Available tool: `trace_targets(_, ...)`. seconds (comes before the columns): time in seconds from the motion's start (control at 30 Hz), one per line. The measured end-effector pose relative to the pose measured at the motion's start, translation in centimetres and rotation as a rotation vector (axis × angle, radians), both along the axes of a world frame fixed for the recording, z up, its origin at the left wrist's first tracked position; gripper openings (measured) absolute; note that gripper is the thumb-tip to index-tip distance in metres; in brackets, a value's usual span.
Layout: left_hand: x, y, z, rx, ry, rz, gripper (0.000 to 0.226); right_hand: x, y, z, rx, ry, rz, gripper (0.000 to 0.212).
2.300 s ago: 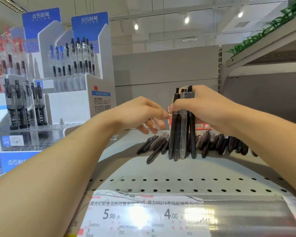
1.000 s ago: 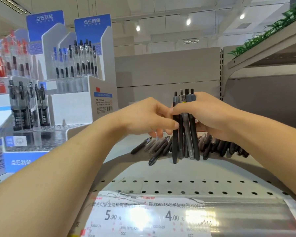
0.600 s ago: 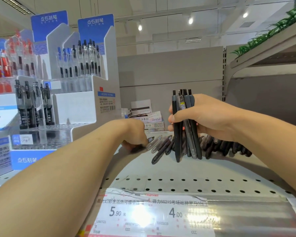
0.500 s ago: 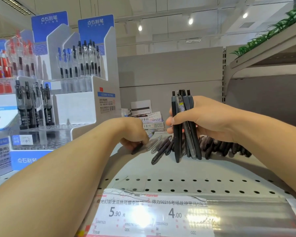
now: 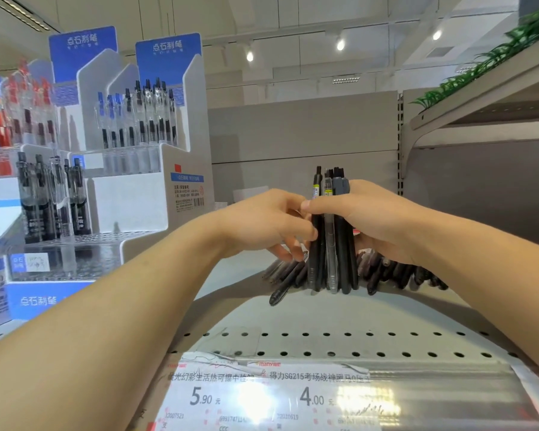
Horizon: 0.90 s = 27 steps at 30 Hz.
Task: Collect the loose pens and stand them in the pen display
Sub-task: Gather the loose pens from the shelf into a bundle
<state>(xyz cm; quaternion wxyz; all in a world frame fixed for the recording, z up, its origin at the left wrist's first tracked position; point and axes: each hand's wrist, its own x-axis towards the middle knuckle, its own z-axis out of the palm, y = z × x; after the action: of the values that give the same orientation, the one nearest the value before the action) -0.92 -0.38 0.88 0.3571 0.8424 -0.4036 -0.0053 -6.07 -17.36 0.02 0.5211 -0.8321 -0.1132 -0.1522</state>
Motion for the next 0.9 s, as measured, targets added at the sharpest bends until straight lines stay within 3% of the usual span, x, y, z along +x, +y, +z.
trace_targets(0.13,0.6,0.5,0.3,0.012,-0.057,0.027,0.012,0.1,-0.2,0.0,0.006,-0.008,-0.029,0.024)
trace_targets(0.23,1.9,0.9,0.0,-0.005,-0.102,0.163,0.014,-0.1,-0.1,0.0,-0.004,-0.021,-0.037,0.015)
trace_targets(0.33,3.7,0.7,-1.0,0.192,-0.232,0.361,0.015,0.0,0.0,-0.1,-0.009,-0.021,-0.048,0.016)
trace_targets(0.43,4.7,0.4,-2.0,0.399,-0.213,0.444,0.026,-0.1,0.2,-0.1,0.014,-0.002,-0.036,0.02)
trace_targets(0.57,5.0,-0.3,-2.5,0.573,-0.19,0.5,0.033,-0.3,0.5,-0.2,0.111,0.085,0.051,0.01)
trace_targets(0.8,4.7,0.2,-2.2,0.555,-0.067,0.55,0.03,-0.1,0.5,-0.4,0.153,0.1,0.07,0.015)
trace_targets(0.9,4.2,1.2,-1.4,0.411,-0.052,0.55,0.027,0.1,0.4,-0.4,0.177,0.107,0.073,0.019)
